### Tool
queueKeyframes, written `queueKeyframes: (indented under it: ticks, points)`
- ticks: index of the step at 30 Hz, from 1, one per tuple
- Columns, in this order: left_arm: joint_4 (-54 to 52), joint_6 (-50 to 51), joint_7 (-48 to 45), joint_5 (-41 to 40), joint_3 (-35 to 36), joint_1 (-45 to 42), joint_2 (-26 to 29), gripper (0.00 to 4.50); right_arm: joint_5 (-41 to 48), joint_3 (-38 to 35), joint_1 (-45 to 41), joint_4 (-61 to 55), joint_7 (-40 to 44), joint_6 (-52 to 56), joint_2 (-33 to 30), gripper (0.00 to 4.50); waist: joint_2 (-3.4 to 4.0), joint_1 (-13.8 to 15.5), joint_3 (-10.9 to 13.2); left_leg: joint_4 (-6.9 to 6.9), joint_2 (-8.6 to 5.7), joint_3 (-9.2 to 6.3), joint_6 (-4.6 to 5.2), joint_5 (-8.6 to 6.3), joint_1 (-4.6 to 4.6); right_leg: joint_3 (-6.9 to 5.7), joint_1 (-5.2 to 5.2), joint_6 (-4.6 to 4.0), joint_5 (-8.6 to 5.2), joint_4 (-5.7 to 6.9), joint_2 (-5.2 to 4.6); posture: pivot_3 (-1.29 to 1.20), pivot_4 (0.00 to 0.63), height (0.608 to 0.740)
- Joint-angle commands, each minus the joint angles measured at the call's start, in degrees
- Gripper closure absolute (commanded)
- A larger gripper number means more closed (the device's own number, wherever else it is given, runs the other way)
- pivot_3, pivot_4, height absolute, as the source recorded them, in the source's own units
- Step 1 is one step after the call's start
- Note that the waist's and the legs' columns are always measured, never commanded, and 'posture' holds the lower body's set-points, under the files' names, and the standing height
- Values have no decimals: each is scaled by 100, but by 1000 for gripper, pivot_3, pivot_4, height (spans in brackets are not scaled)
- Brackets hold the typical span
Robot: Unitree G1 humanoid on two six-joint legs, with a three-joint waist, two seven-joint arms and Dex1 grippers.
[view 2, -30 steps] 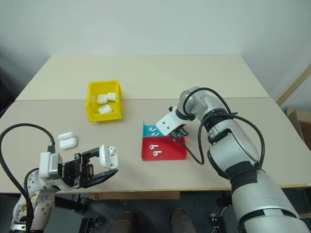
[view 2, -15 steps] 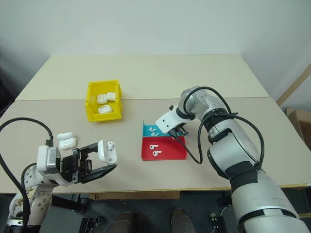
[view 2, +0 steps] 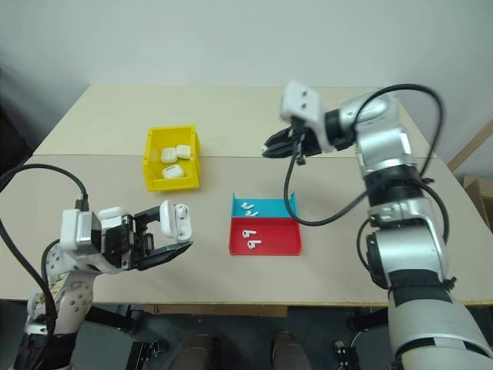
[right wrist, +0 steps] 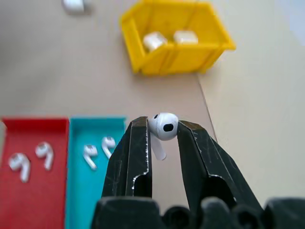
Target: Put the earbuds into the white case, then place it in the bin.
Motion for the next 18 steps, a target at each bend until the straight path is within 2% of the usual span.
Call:
queueKeyframes:
  ticks: [1,5,10,14,18]
  points:
    - [43,293,136,-214,-156,-536,-142,1728,1057,-894,300,-1785,-383,1999,-371,3883,0,25,0,1,0,-1,0,0,-1,0,0,0,0,1,0,0,150,740]
    - [325,396,31,-239,-328,-1098,-419,1728,2070,-1746,635,-3033,-963,3462,-549,3883,0,31,0,6,-4,-3,0,0,-7,-4,2,2,-1,-2,0,0,150,740]
    - [762,305,-132,-77,-617,-1628,-807,1728,3225,-2641,1157,-4487,-1684,4332,-445,3883,0,12,0,6,-3,-2,0,0,-8,-5,5,3,-1,-8,5,0,150,740]
    - [880,243,-157,-6,-737,-1808,-1067,1728,3913,-2899,1370,-5189,-2443,4778,-139,3883,0,-3,0,7,-4,-3,2,1,-8,-3,6,4,-1,-6,6,0,150,740]
    - [824,283,-220,22,-799,-1830,-1157,1728,4549,-3135,1326,-5288,-3185,5126,238,3883,0,-6,0,7,-4,-3,3,2,-7,-2,6,4,-1,-3,6,0,150,740]
